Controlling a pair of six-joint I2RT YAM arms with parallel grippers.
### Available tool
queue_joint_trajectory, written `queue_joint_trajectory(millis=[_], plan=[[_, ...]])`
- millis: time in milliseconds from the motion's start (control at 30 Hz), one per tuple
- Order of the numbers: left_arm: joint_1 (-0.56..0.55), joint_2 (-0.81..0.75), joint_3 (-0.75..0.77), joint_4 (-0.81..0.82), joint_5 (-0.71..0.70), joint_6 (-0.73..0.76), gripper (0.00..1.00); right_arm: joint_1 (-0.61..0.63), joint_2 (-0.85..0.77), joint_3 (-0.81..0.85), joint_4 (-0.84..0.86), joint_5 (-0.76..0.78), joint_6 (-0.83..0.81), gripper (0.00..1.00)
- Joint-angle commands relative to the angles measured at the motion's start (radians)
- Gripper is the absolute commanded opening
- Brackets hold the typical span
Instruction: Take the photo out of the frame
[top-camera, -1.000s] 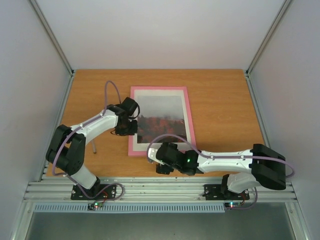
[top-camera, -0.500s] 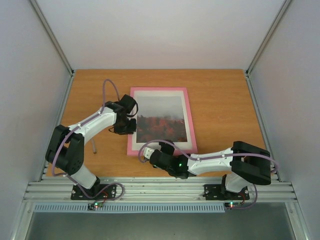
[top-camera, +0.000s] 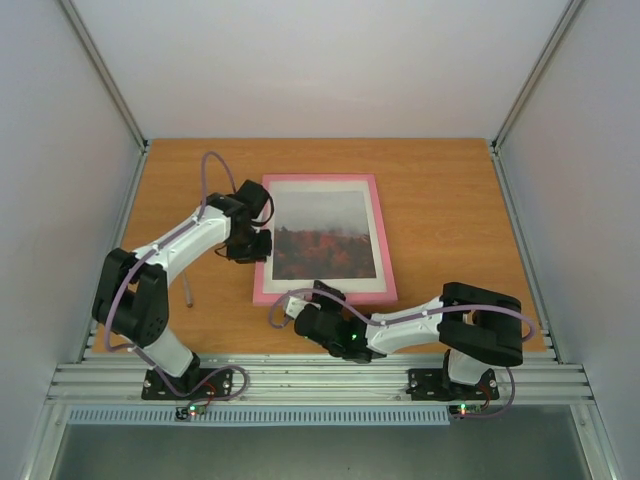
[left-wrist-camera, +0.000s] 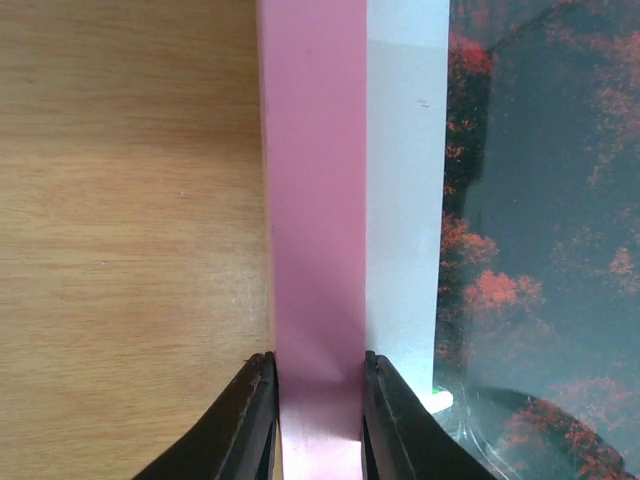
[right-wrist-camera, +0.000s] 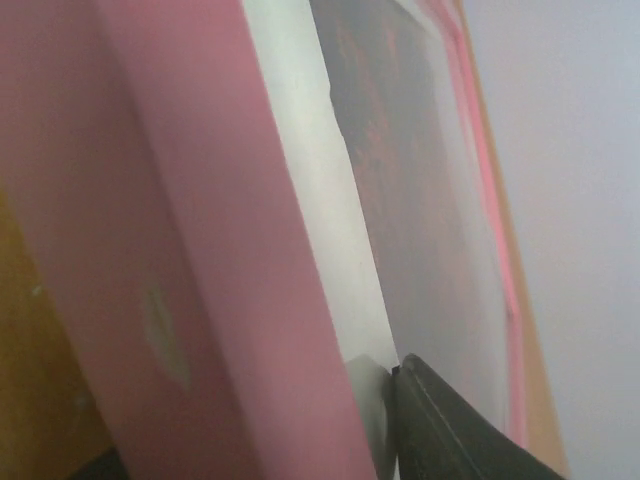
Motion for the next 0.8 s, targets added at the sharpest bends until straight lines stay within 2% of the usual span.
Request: queue_joint_trajectory(millis=[0, 67, 200, 267, 367, 400, 500, 567, 633, 767], plan=[[0.013, 0.0, 0.068, 0.001, 0.046, 0.022, 0.0, 0.013, 0.033, -0.005, 0.178, 0.095, -0.08, 0.38], [0.026, -0.004, 0.07, 0.001, 0.053, 0.021, 0.01, 0.012, 0.057, -0.011, 0.251, 0.118, -0.124, 0.36], [0.076, -0.03, 0.06, 0.012, 0.089, 0.012, 0.0, 0.011, 0.131, -0.035, 0.52, 0.152, -0.271, 0.27], [0.109, -0.045, 0.052, 0.019, 0.113, 0.006, 0.0, 0.004, 0.196, -0.038, 0.723, 0.171, -0.38, 0.2], [0.161, -0.07, 0.038, 0.025, 0.147, -0.001, 0.0, -0.007, 0.325, -0.019, 1.113, 0.198, -0.617, 0.03], [0.179, -0.082, 0.032, 0.025, 0.156, -0.003, 0.01, -0.013, 0.36, 0.01, 1.155, 0.203, -0.663, 0.01], [0.235, -0.134, 0.008, 0.036, 0.18, -0.013, 0.07, -0.02, 0.368, 0.058, 1.161, 0.181, -0.65, 0.01], [0.274, -0.174, -0.007, 0.036, 0.196, -0.02, 0.11, -0.024, 0.316, 0.078, 1.027, 0.162, -0.564, 0.01], [0.308, -0.218, -0.016, 0.036, 0.201, -0.021, 0.19, -0.033, 0.252, 0.098, 0.869, 0.138, -0.4, 0.01], [0.37, -0.3, -0.024, 0.028, 0.217, -0.018, 0.25, -0.068, 0.121, 0.135, 0.542, 0.069, -0.11, 0.01]])
